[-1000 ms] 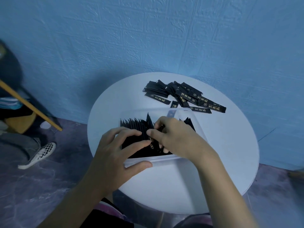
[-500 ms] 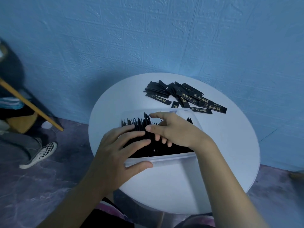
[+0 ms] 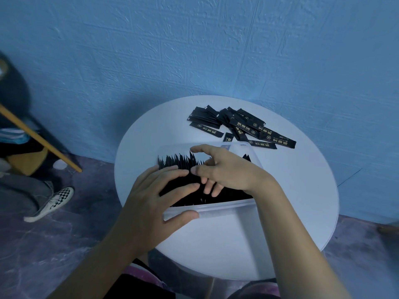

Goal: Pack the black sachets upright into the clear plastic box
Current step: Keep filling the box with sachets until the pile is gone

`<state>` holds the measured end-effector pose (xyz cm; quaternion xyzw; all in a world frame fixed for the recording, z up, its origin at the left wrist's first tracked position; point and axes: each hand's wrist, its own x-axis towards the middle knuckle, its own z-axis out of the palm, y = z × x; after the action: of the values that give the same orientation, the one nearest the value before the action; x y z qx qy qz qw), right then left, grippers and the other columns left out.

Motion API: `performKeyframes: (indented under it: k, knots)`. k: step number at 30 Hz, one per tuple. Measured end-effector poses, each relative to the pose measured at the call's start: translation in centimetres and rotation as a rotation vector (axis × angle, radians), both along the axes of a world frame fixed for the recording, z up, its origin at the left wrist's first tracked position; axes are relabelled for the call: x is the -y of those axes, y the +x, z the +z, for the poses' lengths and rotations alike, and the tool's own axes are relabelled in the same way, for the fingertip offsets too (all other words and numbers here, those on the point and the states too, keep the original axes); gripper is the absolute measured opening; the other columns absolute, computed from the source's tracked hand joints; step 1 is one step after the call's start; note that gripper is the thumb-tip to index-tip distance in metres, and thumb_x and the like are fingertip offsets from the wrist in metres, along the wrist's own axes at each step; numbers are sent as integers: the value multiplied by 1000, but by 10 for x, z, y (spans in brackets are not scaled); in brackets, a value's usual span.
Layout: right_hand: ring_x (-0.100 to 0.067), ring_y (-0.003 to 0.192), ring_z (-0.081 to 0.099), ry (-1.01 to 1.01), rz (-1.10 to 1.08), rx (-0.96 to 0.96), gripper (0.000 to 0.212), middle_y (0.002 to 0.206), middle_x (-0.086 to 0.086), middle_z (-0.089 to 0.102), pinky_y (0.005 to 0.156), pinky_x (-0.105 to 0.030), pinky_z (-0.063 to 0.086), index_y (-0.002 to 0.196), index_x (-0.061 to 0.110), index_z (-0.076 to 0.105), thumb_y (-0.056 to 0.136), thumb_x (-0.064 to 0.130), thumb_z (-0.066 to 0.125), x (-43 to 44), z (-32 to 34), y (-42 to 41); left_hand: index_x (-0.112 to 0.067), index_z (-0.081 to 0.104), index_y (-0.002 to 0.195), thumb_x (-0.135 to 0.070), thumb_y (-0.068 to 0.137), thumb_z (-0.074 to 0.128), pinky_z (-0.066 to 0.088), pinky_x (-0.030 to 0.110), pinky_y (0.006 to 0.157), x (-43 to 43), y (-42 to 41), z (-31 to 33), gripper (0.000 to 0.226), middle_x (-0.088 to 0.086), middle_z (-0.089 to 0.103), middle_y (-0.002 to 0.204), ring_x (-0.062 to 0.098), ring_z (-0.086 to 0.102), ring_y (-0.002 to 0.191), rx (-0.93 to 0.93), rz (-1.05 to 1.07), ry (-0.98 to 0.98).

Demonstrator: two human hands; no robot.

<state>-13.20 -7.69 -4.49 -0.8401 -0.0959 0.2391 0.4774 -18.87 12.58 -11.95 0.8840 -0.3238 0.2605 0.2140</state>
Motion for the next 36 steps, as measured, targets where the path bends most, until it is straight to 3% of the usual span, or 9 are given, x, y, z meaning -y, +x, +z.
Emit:
performKeyframes:
  k: [3, 6, 8, 10, 18, 24, 28, 36]
  knots:
    - [-19, 59, 68, -6, -5, -3, 52, 83, -11, 61, 58, -29, 58, 146, 24, 41, 99, 28, 62, 1, 1, 0, -22, 70, 123, -60, 97, 50, 37, 49, 113, 0, 0, -1, 50, 0, 61, 134, 20, 52, 131, -6, 4, -9]
    - [-21, 67, 75, -78, -26, 52, 48, 93, -2, 64, 79, -35, 62, 142, 26, 45, 97, 29, 63, 2, -1, 1, -20, 71, 121, -60, 96, 51, 39, 50, 111, -1, 1, -3, 51, 2, 62, 132, 21, 53, 130, 1, 6, -20]
    - [-19, 67, 76, -124, -41, 96, 48, 98, 4, 63, 85, -32, 59, 142, 26, 46, 97, 27, 62, 2, -2, 2, -20, 71, 120, -60, 96, 52, 40, 51, 110, -1, 1, -4, 51, 3, 62, 132, 22, 53, 129, 6, 6, -32]
    - [-19, 67, 76, -115, -42, 112, 50, 99, 6, 61, 85, -29, 59, 144, 24, 45, 97, 25, 62, 0, -3, 1, -22, 68, 121, -60, 95, 53, 41, 52, 109, -1, 1, -5, 49, 2, 62, 131, 21, 53, 129, 8, 5, -48]
    - [-25, 74, 74, 38, -42, 69, 55, 90, 1, 59, 83, -41, 62, 150, 21, 42, 99, 21, 62, -1, -7, -4, -24, 67, 125, -59, 93, 56, 42, 52, 105, -1, 1, -1, 48, 0, 62, 130, 23, 54, 125, 18, 2, -45]
    - [-23, 81, 74, 67, -19, 36, 57, 91, -3, 60, 86, -38, 61, 154, 17, 35, 102, 13, 55, 6, -8, -5, -25, 70, 124, -56, 89, 61, 42, 52, 103, 1, 0, 6, 48, -1, 62, 129, 25, 55, 123, 9, 22, 17]
    - [-19, 75, 73, 80, -34, 30, 51, 90, -7, 62, 78, -29, 62, 152, 13, 40, 103, 11, 54, 8, -9, -7, -26, 71, 122, -58, 87, 61, 43, 53, 100, 4, 0, 8, 48, -2, 63, 127, 26, 56, 120, -5, 44, 23]
    - [-24, 77, 71, 109, -54, 7, 55, 88, -6, 60, 75, -30, 62, 151, 9, 41, 99, 1, 58, 8, -6, -8, -35, 68, 126, -68, 89, 51, 36, 46, 104, 4, 2, 10, 52, -3, 60, 128, 25, 52, 119, -30, 48, 85]
